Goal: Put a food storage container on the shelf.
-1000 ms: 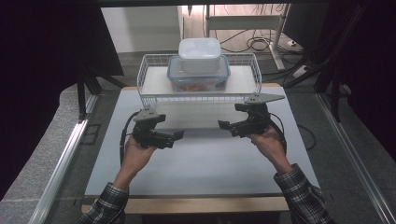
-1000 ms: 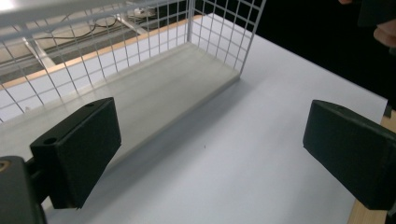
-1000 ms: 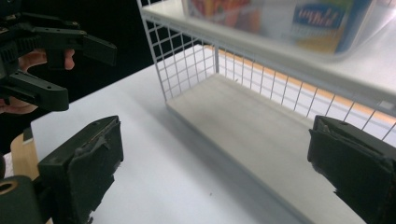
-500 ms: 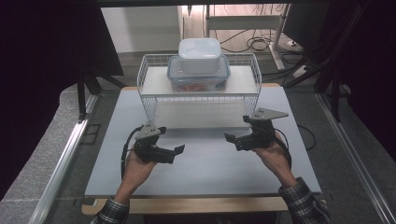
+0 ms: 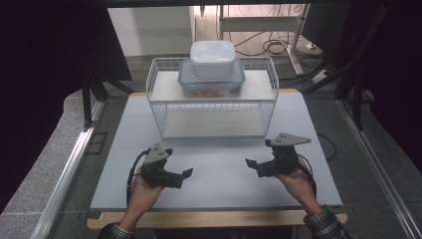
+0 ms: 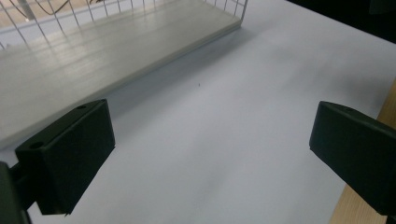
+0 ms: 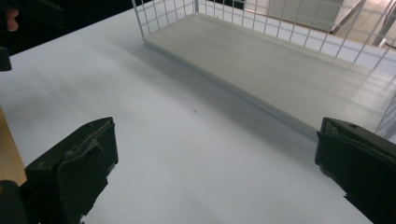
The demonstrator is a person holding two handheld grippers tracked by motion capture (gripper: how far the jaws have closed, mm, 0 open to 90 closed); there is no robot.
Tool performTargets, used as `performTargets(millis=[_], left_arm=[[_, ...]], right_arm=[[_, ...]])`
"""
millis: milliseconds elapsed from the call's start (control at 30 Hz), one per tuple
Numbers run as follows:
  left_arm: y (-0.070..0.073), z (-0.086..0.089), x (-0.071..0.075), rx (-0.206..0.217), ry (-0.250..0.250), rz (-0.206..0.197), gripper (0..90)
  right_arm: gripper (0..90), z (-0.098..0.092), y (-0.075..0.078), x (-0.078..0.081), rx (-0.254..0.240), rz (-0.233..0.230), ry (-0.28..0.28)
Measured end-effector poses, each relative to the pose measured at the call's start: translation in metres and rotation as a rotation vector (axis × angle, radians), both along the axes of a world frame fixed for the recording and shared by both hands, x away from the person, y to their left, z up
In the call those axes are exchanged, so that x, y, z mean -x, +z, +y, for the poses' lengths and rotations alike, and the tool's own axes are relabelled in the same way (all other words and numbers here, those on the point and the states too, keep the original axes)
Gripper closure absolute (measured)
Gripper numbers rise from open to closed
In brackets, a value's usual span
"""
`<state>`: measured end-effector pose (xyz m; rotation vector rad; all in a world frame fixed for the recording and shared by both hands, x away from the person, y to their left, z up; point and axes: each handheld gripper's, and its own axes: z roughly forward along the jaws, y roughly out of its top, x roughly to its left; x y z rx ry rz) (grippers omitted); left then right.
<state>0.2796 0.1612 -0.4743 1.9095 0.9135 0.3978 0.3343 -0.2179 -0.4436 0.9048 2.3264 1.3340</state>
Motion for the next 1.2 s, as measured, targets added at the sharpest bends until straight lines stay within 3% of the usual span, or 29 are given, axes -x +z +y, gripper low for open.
performTargets(millis=[333,600,800,1033,1200], left_arm=[[-0.019,0.006,0.012,-0.036,0.007,0.02,0.0],[-0.036,0.006,0.017,-0.086,0.008,0.044,0.0],[-0.053,0.006,0.013,-0.121,-0.009,0.12,0.0],[-0.064,0.003,0.007,-0.168,-0.027,0.184,0.0],[-0.064,0.004,0.006,-0.134,-0.038,0.191,0.0]], right_arm=[[0.0,-0.01,-0.022,0.009,0.02,0.028,-0.02],[0.0,-0.011,-0.039,0.015,0.076,0.046,-0.024],[0.0,-0.013,-0.053,0.02,0.085,0.105,-0.012],[0.0,-0.013,-0.069,0.019,0.148,0.15,-0.011],[0.0,-0.014,-0.071,0.017,0.17,0.153,-0.043]])
